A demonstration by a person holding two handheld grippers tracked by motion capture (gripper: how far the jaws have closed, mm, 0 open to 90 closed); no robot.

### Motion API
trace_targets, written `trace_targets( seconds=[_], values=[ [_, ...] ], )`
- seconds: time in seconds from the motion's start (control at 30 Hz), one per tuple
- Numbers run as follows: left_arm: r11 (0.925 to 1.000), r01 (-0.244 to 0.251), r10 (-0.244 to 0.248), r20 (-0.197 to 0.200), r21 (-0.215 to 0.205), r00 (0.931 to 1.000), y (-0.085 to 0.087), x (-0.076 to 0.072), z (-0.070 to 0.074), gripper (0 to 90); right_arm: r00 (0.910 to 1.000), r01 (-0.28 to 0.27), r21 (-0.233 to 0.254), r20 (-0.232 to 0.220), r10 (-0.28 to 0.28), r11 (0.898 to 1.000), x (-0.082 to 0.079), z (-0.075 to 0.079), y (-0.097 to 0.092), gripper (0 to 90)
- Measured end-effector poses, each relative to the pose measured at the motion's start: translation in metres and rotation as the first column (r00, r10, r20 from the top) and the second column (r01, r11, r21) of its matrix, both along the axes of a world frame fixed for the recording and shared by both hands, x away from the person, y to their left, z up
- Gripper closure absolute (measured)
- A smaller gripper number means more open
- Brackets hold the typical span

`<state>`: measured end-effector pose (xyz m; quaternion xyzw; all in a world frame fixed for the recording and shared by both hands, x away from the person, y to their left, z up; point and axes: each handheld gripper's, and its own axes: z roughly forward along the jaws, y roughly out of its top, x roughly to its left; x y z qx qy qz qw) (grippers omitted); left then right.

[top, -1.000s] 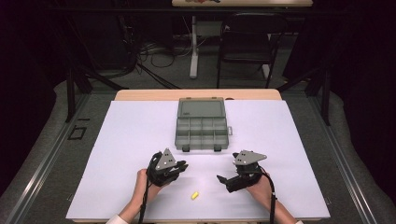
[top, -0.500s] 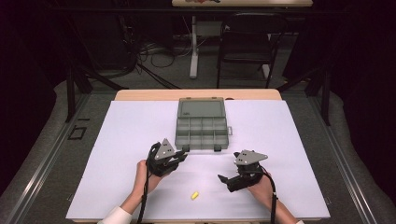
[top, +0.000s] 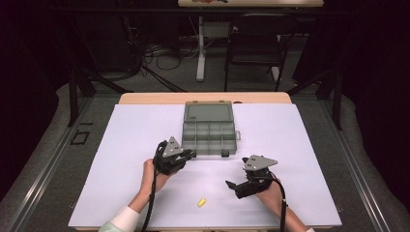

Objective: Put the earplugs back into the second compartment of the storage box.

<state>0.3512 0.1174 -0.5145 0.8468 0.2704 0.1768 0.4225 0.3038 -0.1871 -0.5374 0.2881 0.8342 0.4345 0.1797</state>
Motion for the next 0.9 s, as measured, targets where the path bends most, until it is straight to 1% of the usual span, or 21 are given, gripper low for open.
trace_targets(
  seconds=[0.17,0.23,0.33,0.43,0.57,0.67,0.8,0.9],
  values=[
    [0.9999,-0.011,0.011,0.009,-0.002,0.9999,0.001,0.005,0.004,80.6,1.0,-0.003,-0.007,-0.002,0.003,1.0,-0.001,-0.001,0.001,0.0],
    [0.9998,-0.015,0.015,0.012,-0.009,0.9998,0.0,0.007,0.006,80.5,1.0,-0.002,-0.008,-0.001,0.002,1.0,-0.001,-0.001,0.001,0.0],
    [0.9998,-0.019,0.019,0.02,-0.004,0.9996,-0.001,0.01,0.008,80.5,1.0,-0.003,-0.001,-0.003,0.003,1.0,0.0,-0.001,0.0,0.0],
    [0.9997,-0.022,0.022,0.026,-0.001,0.9994,-0.001,0.014,0.01,80.5,1.0,-0.003,-0.006,-0.002,0.003,1.0,0.0,0.0,0.001,0.0],
    [0.9995,-0.027,0.027,0.025,-0.014,0.9993,-0.001,0.019,0.011,80.5,1.0,-0.006,-0.009,-0.003,0.006,1.0,-0.001,-0.001,0.002,0.0],
    [0.9994,-0.027,0.027,0.024,-0.021,0.9993,-0.004,0.023,0.013,80.5,1.0,-0.005,-0.007,-0.005,0.005,1.0,-0.001,-0.002,0.001,0.0],
    [0.9997,-0.022,0.022,0.029,-0.014,0.9993,-0.01,0.028,0.018,80.6,1.0,-0.005,-0.013,-0.006,0.005,1.0,0.0,-0.002,0.002,0.0],
    [0.9997,-0.023,0.023,0.04,-0.012,0.9989,-0.013,0.032,0.021,80.6,1.0,-0.006,-0.013,-0.005,0.006,1.0,-0.001,-0.002,0.003,0.0]
  ],
)
